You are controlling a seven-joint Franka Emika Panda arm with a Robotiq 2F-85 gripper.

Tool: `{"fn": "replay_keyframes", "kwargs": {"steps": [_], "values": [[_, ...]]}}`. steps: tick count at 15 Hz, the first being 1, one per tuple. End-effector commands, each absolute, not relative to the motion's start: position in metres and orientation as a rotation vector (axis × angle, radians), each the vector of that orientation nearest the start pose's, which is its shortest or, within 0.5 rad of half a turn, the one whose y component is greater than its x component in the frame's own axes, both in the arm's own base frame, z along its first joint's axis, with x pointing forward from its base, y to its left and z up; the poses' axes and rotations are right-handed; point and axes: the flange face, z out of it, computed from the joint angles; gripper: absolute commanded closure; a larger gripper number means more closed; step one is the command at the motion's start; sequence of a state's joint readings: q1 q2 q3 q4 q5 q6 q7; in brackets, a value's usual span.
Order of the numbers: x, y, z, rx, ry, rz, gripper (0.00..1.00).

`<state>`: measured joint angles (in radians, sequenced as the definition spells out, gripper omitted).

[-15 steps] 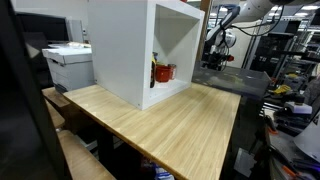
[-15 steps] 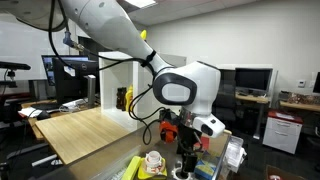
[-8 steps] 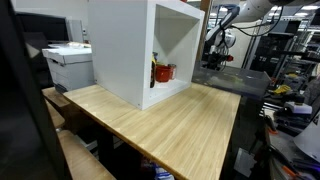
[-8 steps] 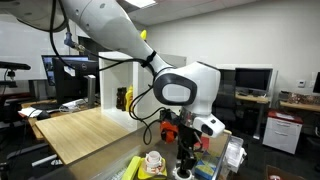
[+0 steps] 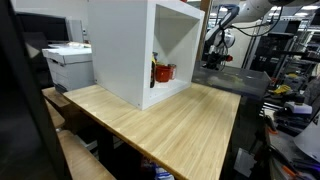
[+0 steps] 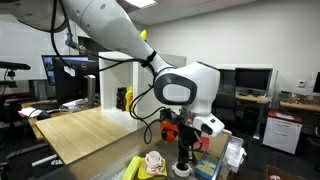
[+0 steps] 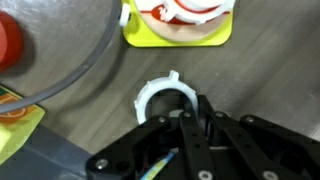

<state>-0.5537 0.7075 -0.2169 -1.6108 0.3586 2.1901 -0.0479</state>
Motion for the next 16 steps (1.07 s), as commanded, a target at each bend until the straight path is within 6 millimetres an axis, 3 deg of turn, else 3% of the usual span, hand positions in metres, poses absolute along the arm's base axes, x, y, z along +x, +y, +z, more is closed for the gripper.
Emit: {"fn": "replay_keyframes", "kwargs": {"steps": [1,16], "values": [[0.5125,-0.4536,0.2112,-2.639,1.287,0.035,0.95],[0.5134,-0.4534,0.2119,-2.662,1.292,0.025,0.94]]}}
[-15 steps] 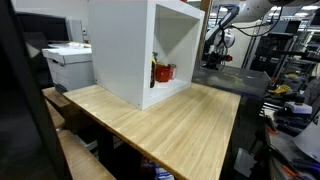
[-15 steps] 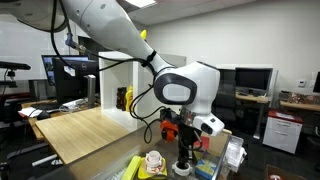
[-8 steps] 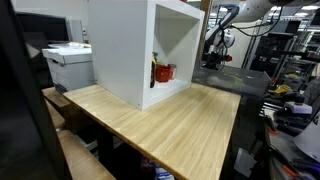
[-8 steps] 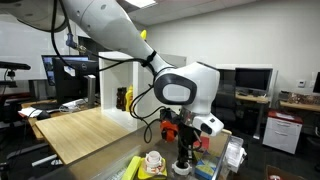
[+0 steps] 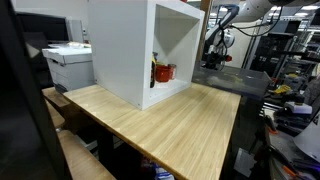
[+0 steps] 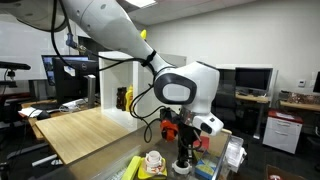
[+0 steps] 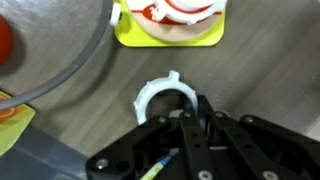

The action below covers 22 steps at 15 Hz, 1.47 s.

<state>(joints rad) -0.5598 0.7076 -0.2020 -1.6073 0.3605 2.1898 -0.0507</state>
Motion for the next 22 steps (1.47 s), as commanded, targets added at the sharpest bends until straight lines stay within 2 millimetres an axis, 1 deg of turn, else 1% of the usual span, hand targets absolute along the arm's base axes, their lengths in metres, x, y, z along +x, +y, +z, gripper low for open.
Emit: {"fn": "replay_keyframes", "kwargs": {"steps": [1,4,6,8,12,18,22], "values": [[0.513,-0.454,0.212,-2.655,1.303,0.035,0.94],[0.51,-0.455,0.21,-2.621,1.355,0.057,0.94],[0.507,-0.458,0.21,-2.585,1.437,0.07,0.94],[0.504,-0.461,0.21,-2.544,1.524,0.064,0.94],[0.502,-0.467,0.212,-2.51,1.62,0.034,0.94],[0.505,-0.474,0.218,-2.542,1.647,-0.08,0.94],[0.507,-0.474,0.219,-2.582,1.611,-0.087,0.94]]}}
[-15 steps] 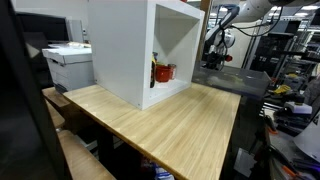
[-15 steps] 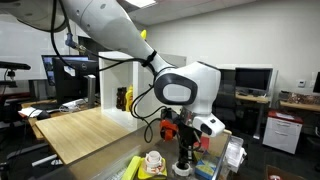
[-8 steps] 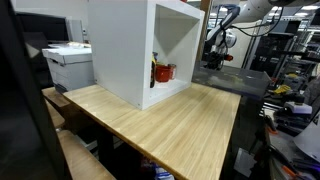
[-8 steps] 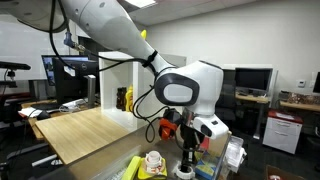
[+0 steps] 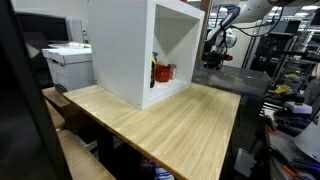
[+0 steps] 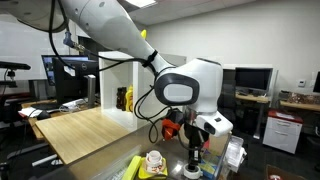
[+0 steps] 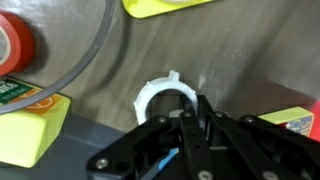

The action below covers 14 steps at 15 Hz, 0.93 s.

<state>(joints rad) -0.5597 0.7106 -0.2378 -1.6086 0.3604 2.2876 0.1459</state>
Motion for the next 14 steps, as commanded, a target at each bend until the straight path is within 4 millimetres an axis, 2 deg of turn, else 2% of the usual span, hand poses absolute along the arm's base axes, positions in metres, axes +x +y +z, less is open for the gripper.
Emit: {"fn": "replay_keyframes", "kwargs": {"steps": [1,9,14], "values": [[0.507,-0.473,0.219,-2.595,1.588,-0.075,0.95],[0.514,-0.463,0.213,-2.744,1.299,-0.013,0.94],[0.516,-0.46,0.212,-2.781,1.21,-0.005,0.95]]}}
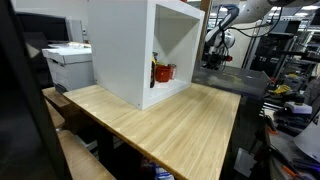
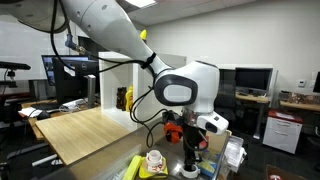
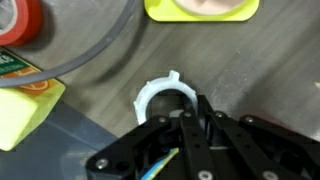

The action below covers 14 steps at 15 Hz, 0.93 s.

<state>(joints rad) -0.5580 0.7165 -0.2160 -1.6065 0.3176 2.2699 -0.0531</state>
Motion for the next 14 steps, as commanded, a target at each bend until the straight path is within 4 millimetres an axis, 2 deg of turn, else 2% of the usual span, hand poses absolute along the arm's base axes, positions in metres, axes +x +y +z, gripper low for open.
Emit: {"fn": "replay_keyframes", "kwargs": {"steps": [1,14], "values": [[0.5158,-0.4605,0.2118,-2.783,1.203,-0.004,0.94],[0.5178,-0.4572,0.2124,-2.824,1.096,-0.018,0.94]]}}
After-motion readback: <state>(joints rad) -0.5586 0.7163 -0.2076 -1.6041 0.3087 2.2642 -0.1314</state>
